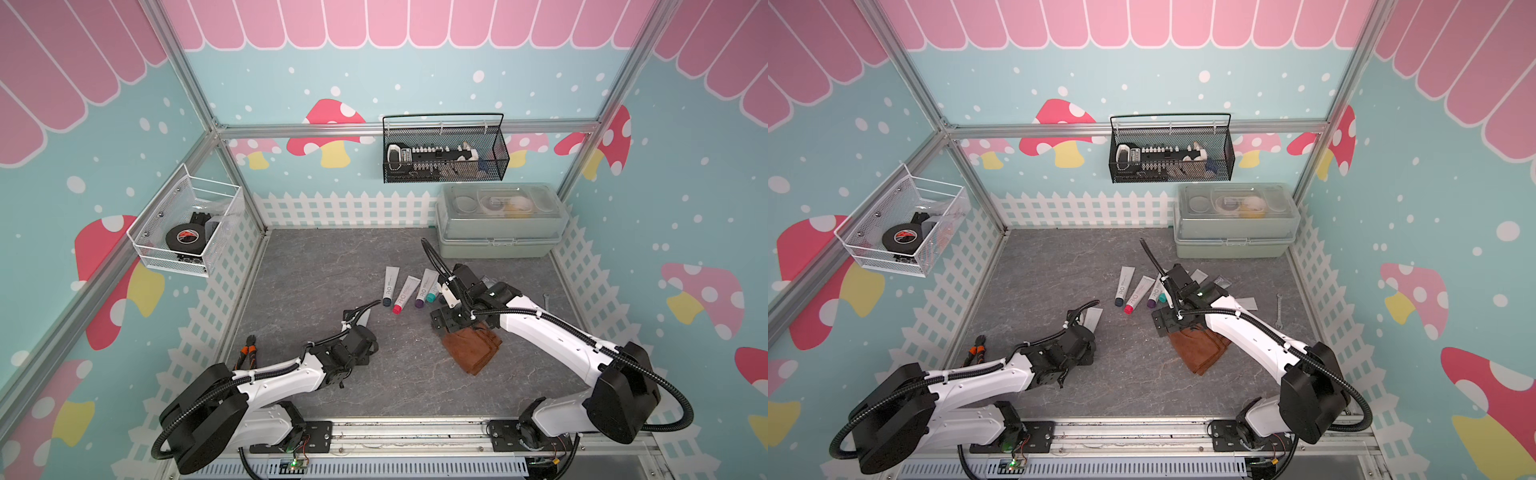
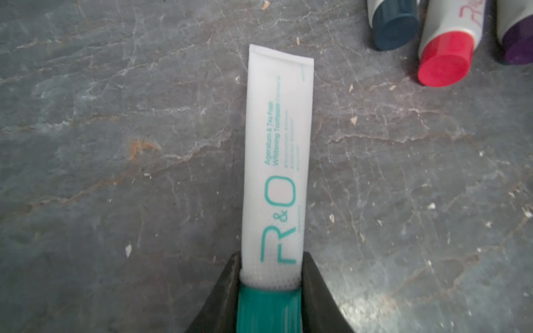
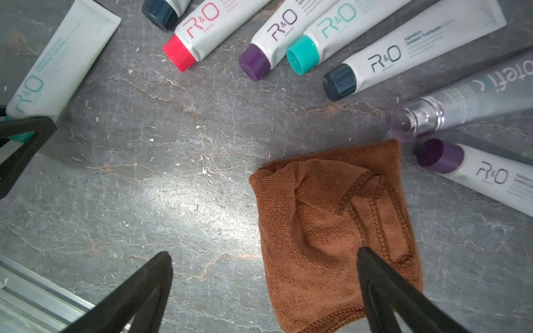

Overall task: Wipe the surface of the toothpaste tube
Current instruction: Move the toothpaste to the center of the board.

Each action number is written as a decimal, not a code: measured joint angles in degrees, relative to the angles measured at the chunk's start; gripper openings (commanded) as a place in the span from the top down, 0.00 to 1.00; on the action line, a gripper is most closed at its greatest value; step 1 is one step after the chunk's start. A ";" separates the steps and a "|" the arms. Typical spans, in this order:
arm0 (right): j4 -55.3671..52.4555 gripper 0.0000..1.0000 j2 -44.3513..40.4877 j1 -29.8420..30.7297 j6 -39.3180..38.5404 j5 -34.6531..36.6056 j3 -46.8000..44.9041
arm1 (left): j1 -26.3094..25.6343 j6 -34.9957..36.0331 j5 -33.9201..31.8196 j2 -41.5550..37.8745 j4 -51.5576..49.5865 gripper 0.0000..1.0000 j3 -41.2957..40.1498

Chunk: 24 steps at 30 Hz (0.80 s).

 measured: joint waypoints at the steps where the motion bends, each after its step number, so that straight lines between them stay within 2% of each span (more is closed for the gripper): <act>1: 0.24 0.02 0.00 0.00 0.20 -0.02 -0.20 | 1.51 0.94 1.11 1.07 0.90 0.70 0.55; 6: 0.92 0.02 0.50 0.00 0.83 -0.04 -0.94 | 7.02 4.83 6.36 8.20 5.60 0.70 4.28; 15: 2.10 0.02 1.66 -0.13 1.09 1.64 -2.19 | 9.60 9.99 11.13 23.39 10.25 0.70 17.42; 24: 4.07 0.02 9.16 -0.98 1.29 2.73 -4.92 | 12.74 12.31 14.43 28.11 9.90 0.67 23.82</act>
